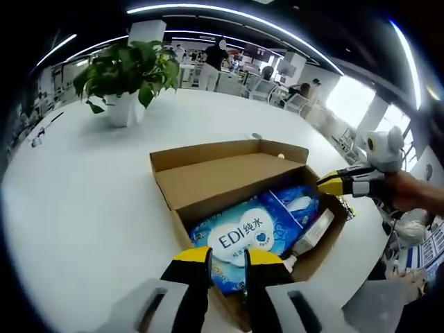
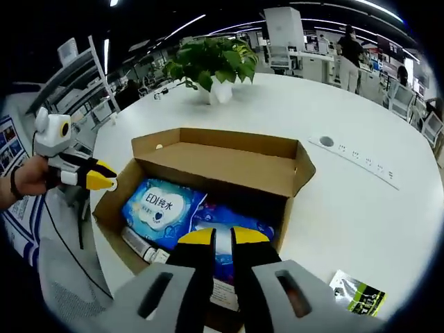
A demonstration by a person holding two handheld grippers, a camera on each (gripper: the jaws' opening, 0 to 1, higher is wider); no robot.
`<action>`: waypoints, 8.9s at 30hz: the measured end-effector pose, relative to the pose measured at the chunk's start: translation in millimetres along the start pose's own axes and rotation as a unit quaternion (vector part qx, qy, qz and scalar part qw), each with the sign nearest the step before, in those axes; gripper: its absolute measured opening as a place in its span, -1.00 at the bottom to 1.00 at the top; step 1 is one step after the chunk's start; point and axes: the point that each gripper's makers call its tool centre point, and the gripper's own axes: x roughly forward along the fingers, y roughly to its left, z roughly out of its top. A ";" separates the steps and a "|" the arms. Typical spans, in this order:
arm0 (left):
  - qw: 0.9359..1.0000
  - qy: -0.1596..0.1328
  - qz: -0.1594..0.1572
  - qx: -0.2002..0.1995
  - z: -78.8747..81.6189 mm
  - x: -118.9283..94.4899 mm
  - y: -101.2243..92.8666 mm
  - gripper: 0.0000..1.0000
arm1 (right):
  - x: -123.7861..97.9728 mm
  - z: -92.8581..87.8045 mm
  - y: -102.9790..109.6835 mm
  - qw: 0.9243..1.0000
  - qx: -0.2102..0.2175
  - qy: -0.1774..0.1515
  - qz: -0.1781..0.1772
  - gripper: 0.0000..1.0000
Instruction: Operate the shoe box by opening the lid, removing the specified soft item, and placing it in the target area until the item is outside and the box remains undamaged.
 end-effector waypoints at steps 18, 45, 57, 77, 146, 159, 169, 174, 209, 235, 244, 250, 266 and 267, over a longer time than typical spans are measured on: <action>1.000 -0.018 0.001 0.002 9.3 -14.5 -5.5 -0.63 | 49.0 6.0 26.2 0.999 0.003 0.021 0.040 -0.81; 1.000 -0.025 -0.003 -0.005 8.0 -26.7 -9.5 -0.63 | 80.7 -12.0 42.9 0.997 0.022 0.055 0.055 -0.81; 1.000 -0.027 -0.009 -0.010 4.8 -25.8 -8.6 -0.63 | 71.3 -10.2 53.9 0.998 -0.005 0.041 0.039 -0.94; 0.999 -0.030 -0.021 -0.012 11.0 -18.5 -8.7 -0.64 | 79.1 -10.2 51.5 0.998 -0.035 0.045 0.032 -0.95; 0.996 0.055 -0.062 -0.017 -26.5 48.8 -59.5 -0.60 | -20.0 -3.6 -3.0 0.992 0.114 -0.054 -0.007 -1.00; 0.992 0.069 -0.095 -0.052 -25.5 73.1 -80.8 -0.58 | -43.3 -16.7 -21.1 0.989 0.133 -0.062 -0.028 -1.00; 0.987 0.072 -0.117 -0.083 -18.5 87.3 -96.3 -0.61 | -51.2 -24.3 -23.7 0.986 0.148 -0.068 -0.036 -1.00; 0.983 0.080 -0.131 -0.099 -21.6 92.6 -103.5 -0.68 | -59.3 -31.9 -26.7 0.984 0.160 -0.072 -0.039 -1.00; 0.989 0.047 -0.118 -0.075 2.8 57.2 -103.6 -0.97 | -65.1 -34.1 -7.6 0.985 0.152 -0.072 -0.037 -1.00; 0.988 0.029 -0.155 0.006 38.5 59.0 -177.6 -0.98 | -132.4 -47.9 -47.9 0.971 0.188 -0.121 -0.080 -1.00; 0.984 0.033 -0.174 0.037 43.9 65.9 -216.4 -0.98 | -162.2 -67.1 -66.3 0.961 0.215 -0.142 -0.102 -1.00; 0.980 0.042 -0.186 0.056 42.0 72.6 -240.4 -0.99 | -180.4 -80.4 -77.9 0.954 0.229 -0.152 -0.117 -1.00; 0.970 0.061 -0.216 0.098 34.8 88.2 -304.9 -0.99 | -224.3 -118.4 -108.1 0.939 0.262 -0.168 -0.149 -1.00; 0.969 0.063 -0.217 0.099 34.0 89.4 -307.5 -0.99 | -226.8 -121.6 -109.5 0.938 0.265 -0.168 -0.151 -1.00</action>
